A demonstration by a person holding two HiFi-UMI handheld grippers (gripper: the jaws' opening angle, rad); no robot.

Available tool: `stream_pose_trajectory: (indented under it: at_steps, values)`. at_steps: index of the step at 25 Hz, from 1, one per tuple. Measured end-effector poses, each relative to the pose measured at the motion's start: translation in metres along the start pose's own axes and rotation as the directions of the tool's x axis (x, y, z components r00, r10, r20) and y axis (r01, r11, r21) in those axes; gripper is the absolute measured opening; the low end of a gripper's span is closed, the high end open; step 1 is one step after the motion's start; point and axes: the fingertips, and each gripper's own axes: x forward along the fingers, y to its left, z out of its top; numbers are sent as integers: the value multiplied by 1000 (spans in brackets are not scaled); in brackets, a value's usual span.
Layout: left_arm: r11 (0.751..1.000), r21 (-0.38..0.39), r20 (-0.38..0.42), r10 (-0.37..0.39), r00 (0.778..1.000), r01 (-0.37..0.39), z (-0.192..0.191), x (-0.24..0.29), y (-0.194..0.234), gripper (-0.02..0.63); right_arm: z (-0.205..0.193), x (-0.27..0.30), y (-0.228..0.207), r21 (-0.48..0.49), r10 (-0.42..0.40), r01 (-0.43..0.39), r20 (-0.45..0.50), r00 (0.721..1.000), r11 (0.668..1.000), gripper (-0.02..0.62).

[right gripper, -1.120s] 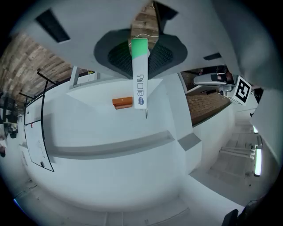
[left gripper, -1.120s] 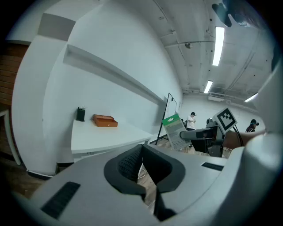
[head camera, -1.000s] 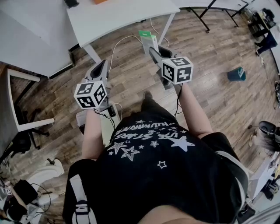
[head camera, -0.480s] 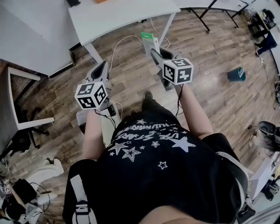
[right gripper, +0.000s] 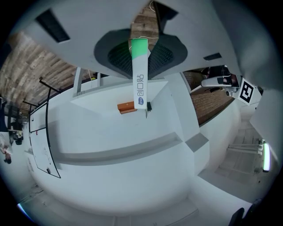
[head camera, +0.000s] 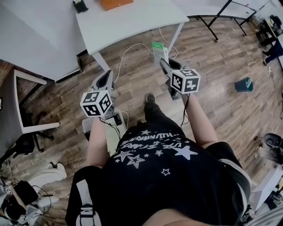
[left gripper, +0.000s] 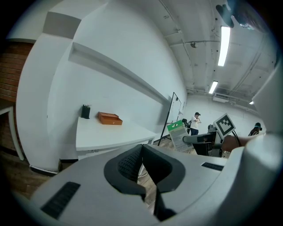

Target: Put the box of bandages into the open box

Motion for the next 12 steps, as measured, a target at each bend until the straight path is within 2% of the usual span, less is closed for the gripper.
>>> stream_pose_trajectory:
  at_steps: [6,12]
  values:
    - [1000,-1,-19,5,1000,-5,9,48,7,20,14,45,-30,9,37,-37,-26,999,999,114]
    - [1000,-11,-41,21,999,-22,30,132,25,20,46,107,-85,19,57,-56,-42,998,998,114]
